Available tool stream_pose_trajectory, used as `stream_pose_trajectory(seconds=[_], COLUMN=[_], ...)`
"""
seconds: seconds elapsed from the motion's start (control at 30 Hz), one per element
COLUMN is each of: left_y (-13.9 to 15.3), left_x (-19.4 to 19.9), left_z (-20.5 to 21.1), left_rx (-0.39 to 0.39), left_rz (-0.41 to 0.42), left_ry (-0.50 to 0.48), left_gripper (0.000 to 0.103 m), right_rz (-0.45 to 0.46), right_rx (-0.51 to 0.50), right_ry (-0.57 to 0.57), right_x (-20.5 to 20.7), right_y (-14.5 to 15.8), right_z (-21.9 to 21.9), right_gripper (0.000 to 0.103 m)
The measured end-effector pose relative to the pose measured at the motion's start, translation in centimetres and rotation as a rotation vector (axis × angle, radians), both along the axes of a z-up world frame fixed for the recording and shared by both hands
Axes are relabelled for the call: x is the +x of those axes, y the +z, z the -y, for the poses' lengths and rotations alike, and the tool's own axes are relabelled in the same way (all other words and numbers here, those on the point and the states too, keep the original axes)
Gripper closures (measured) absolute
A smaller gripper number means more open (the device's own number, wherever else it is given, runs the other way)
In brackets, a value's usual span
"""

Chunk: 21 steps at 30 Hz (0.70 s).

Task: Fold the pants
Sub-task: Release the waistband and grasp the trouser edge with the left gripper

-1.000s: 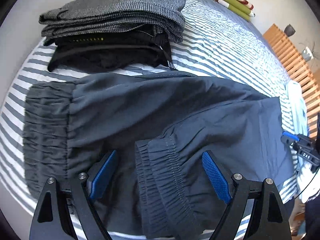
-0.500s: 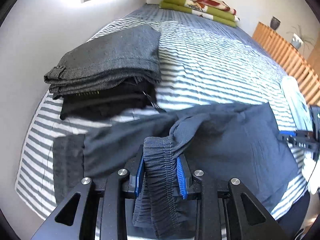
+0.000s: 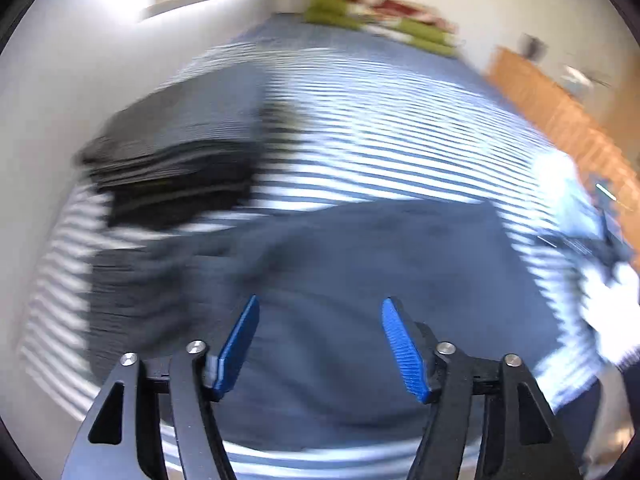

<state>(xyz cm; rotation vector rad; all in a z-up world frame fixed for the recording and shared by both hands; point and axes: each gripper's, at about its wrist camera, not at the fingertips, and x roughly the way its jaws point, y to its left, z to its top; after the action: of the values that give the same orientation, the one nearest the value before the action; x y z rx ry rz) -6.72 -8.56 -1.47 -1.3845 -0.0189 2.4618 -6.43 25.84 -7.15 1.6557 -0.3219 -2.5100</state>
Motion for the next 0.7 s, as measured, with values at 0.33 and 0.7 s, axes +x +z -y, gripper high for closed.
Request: stream_pose_trajectory(seconds=[0.33,0.7], left_y=[-4.3,-11.0], left_x=[4.4,7.4], left_z=[-24.9,-31.9], left_rx=[0.097,-0.154], left_rz=[0.081,0.069], left_ry=[-0.345,-0.335], left_gripper=[0.031,0.029], right_rz=[0.028,-0.003], right_rx=[-0.153,-0.202], right_ry=[-0.037,-0.037], right_x=[1.1,2.1], right_y=[0.5,1.0], right_z=[-5.3,-9.7], right_gripper=[0.074,0.069])
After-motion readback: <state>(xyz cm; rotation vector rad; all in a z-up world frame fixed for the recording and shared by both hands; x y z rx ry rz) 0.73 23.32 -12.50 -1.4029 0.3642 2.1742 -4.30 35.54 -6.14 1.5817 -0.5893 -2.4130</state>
